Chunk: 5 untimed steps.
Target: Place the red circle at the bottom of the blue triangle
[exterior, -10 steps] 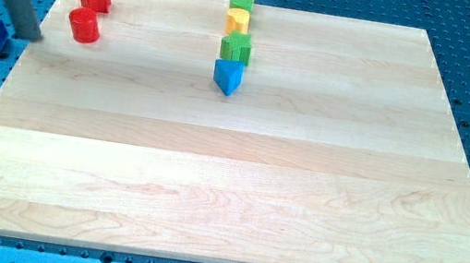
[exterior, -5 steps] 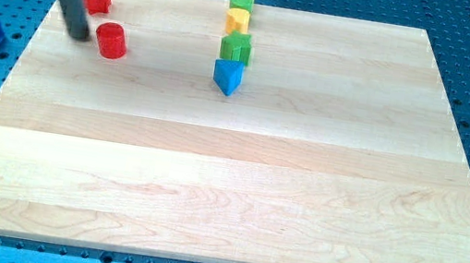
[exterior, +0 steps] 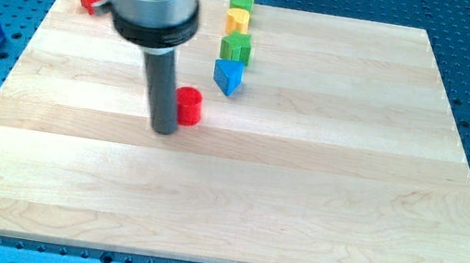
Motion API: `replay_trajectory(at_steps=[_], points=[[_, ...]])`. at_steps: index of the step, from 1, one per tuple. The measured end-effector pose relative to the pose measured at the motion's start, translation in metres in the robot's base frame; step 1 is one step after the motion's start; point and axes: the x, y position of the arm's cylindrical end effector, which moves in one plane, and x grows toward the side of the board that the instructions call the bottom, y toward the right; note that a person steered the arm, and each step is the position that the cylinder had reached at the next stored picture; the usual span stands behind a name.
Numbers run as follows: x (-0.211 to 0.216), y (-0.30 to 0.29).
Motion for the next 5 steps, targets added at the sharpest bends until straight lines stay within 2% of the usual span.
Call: replay_trajectory(at_steps=[2,4,5], points=[[-0.005,-0.030],[-0.013,0.043],[0.020,-0.033]])
